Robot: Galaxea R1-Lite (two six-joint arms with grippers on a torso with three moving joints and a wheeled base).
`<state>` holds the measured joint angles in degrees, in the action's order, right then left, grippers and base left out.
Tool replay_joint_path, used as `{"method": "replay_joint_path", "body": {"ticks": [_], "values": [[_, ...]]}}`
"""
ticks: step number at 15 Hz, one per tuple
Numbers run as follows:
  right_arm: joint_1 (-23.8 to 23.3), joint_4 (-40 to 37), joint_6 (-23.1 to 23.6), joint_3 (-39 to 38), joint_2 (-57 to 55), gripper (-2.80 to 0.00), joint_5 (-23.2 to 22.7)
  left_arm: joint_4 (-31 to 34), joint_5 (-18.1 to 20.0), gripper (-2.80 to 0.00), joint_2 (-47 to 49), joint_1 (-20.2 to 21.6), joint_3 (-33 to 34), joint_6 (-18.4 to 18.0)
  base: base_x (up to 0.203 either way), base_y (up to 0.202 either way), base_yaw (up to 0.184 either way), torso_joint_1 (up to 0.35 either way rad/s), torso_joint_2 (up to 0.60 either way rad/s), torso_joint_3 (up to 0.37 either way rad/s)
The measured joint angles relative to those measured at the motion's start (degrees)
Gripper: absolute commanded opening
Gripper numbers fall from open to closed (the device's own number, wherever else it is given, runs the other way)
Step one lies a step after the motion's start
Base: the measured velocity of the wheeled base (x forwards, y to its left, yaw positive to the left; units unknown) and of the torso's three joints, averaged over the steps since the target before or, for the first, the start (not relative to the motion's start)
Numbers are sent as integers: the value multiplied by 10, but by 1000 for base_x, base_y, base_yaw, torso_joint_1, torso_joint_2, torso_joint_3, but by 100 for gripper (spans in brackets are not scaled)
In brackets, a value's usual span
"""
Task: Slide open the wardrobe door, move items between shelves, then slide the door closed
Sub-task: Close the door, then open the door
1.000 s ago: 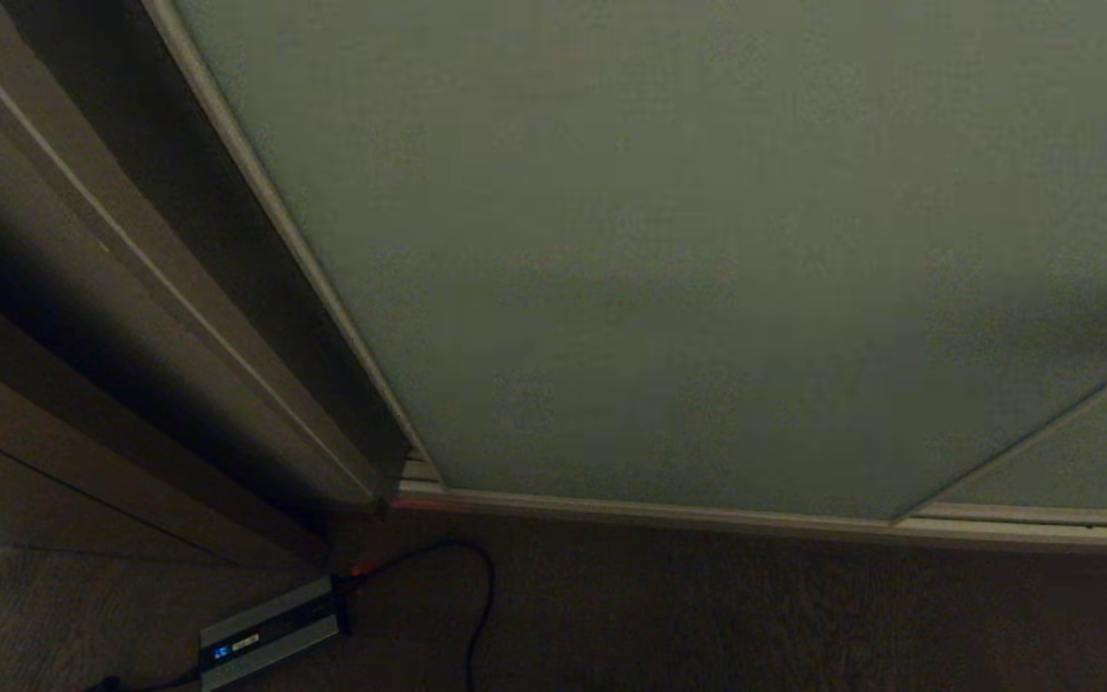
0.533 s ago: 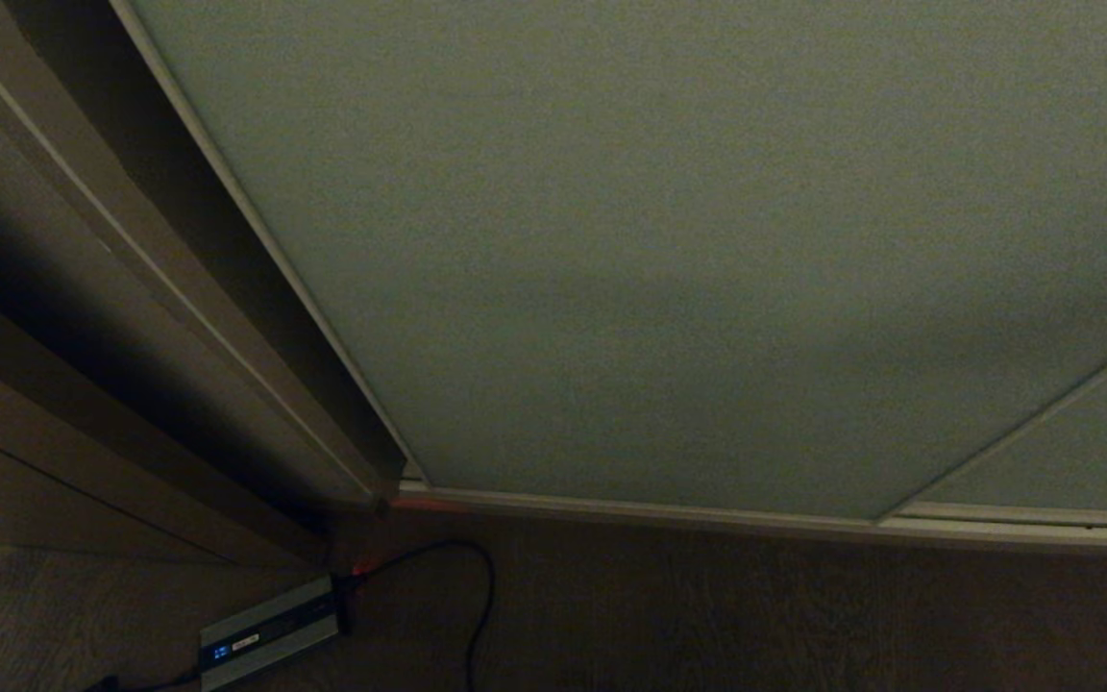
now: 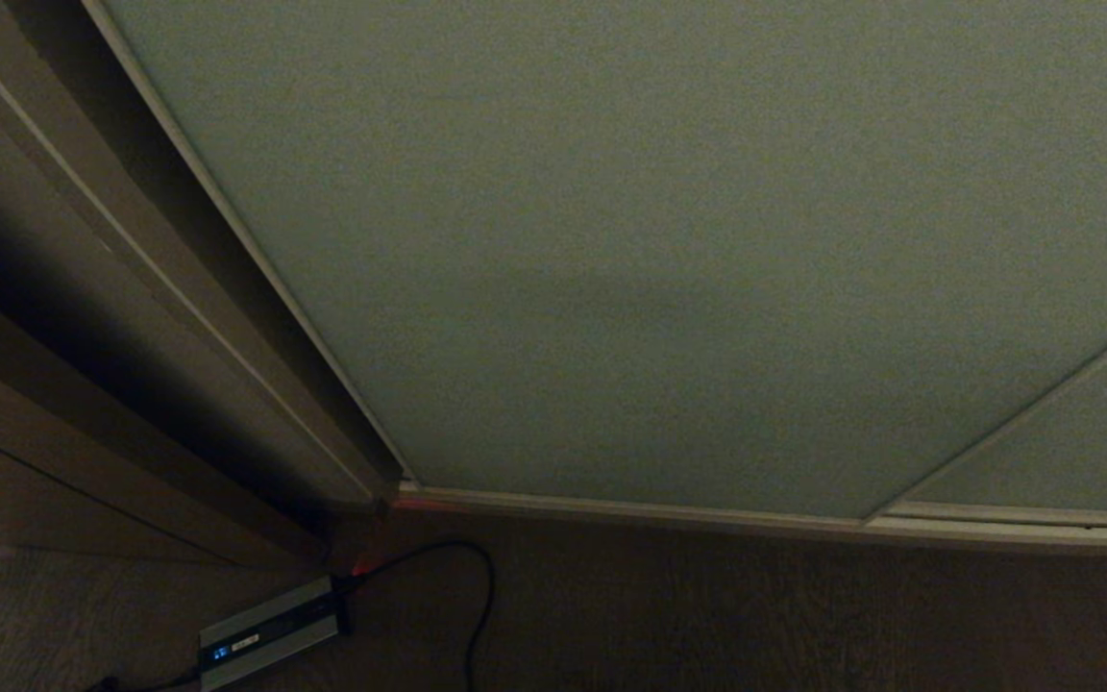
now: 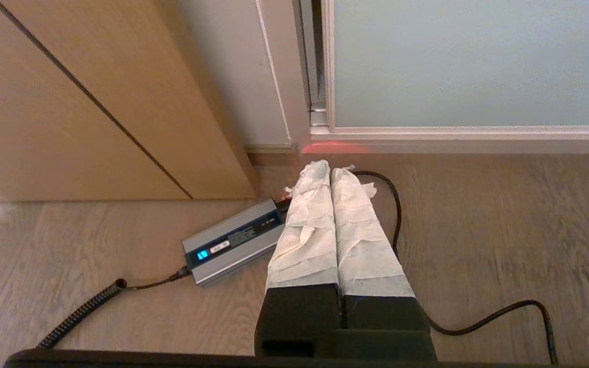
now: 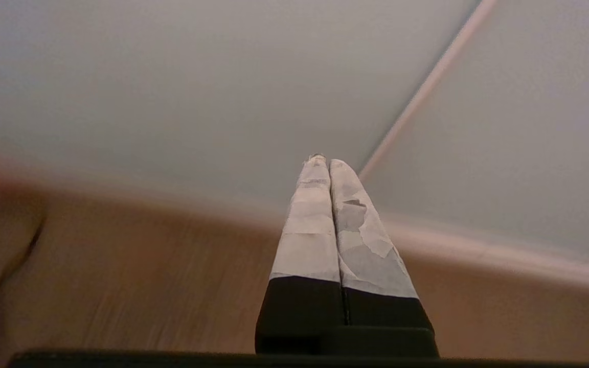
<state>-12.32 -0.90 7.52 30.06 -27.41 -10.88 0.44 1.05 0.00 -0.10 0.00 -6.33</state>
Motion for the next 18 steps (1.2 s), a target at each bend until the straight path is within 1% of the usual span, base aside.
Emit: {"method": "replay_joint_path", "body": {"ticks": [1, 3, 5, 8, 10, 12, 14, 15, 18], "values": [[18, -18, 1, -54, 38, -280, 4, 0, 0, -280, 0, 0, 0, 0, 0, 0, 0, 0, 0, 0], [38, -12, -15, -142, 80, -280, 10, 0, 0, -280, 0, 0, 0, 0, 0, 0, 0, 0, 0, 0], [48, -5, -37, -200, 101, -280, 15, 0, 0, -280, 0, 0, 0, 0, 0, 0, 0, 0, 0, 0], [84, -24, -36, -220, 128, -280, 26, 0, 0, -280, 0, 0, 0, 0, 0, 0, 0, 0, 0, 0], [99, -50, -29, -231, 181, -280, 33, 0, 0, -280, 0, 0, 0, 0, 0, 0, 0, 0, 0, 0], [109, -30, -30, -260, 233, -280, 57, 0, 0, -280, 0, 0, 0, 0, 0, 0, 0, 0, 0, 0], [114, 3, -35, -289, 257, -280, 94, 0, 0, -280, 0, 0, 0, 0, 0, 0, 0, 0, 0, 0], [116, 7, -33, -295, 264, -280, 104, 0, 0, -280, 0, 0, 0, 0, 0, 0, 0, 0, 0, 0], [117, 8, -45, -300, 273, -280, 106, 0, 0, -280, 0, 0, 0, 0, 0, 0, 0, 0, 0, 0]]}}
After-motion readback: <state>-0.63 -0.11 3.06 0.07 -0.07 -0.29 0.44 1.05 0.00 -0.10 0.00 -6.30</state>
